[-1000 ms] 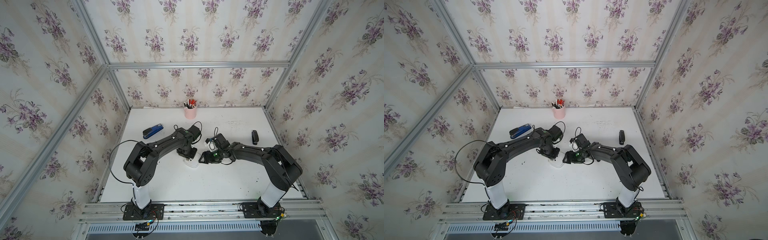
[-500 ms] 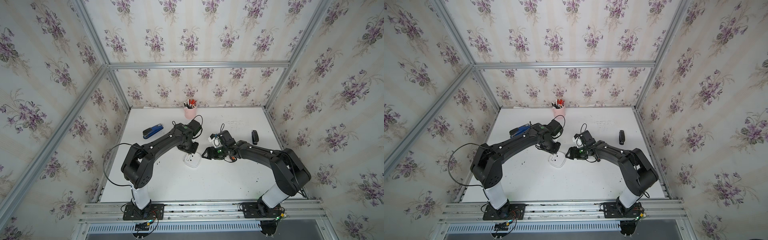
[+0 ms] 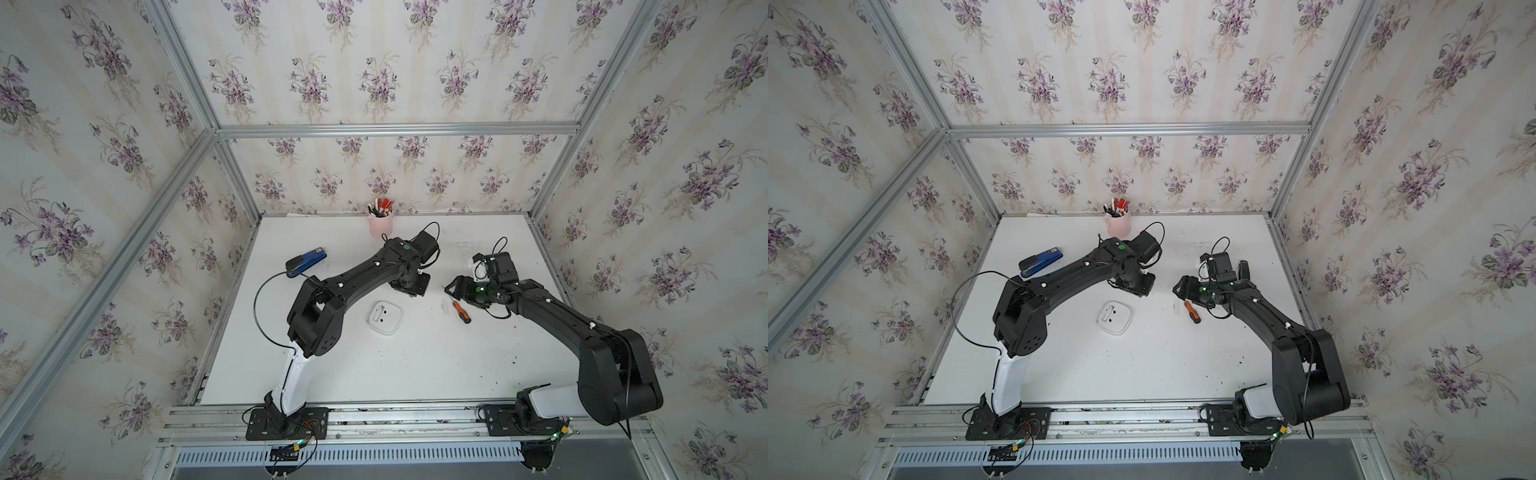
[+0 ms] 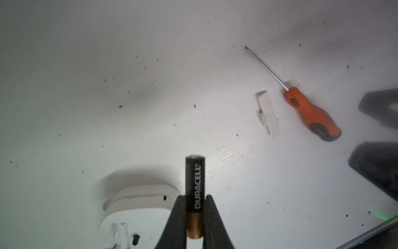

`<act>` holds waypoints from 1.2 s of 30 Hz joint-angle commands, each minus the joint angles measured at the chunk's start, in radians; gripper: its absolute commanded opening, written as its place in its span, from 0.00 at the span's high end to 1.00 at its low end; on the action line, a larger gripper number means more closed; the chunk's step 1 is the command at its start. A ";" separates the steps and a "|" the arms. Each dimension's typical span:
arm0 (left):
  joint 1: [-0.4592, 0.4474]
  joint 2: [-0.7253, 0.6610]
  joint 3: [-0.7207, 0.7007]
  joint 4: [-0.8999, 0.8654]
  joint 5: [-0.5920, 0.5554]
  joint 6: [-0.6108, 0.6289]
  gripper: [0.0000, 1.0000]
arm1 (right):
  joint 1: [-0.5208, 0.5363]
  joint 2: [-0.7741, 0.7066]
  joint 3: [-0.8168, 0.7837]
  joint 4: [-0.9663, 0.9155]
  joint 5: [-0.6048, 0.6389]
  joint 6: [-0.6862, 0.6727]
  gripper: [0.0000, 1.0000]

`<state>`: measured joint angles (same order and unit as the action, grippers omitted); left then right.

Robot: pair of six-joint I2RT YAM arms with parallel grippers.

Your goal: Remove the battery from the alarm

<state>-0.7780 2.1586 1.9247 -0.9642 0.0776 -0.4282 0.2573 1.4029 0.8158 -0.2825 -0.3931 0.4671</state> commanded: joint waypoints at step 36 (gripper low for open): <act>-0.086 0.147 0.081 0.122 -0.111 -0.220 0.50 | -0.085 -0.115 -0.096 -0.026 -0.058 -0.074 0.26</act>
<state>-0.8646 2.3486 2.0148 -0.8356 0.0204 -0.6491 0.1726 1.2934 0.7162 -0.3111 -0.4419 0.3931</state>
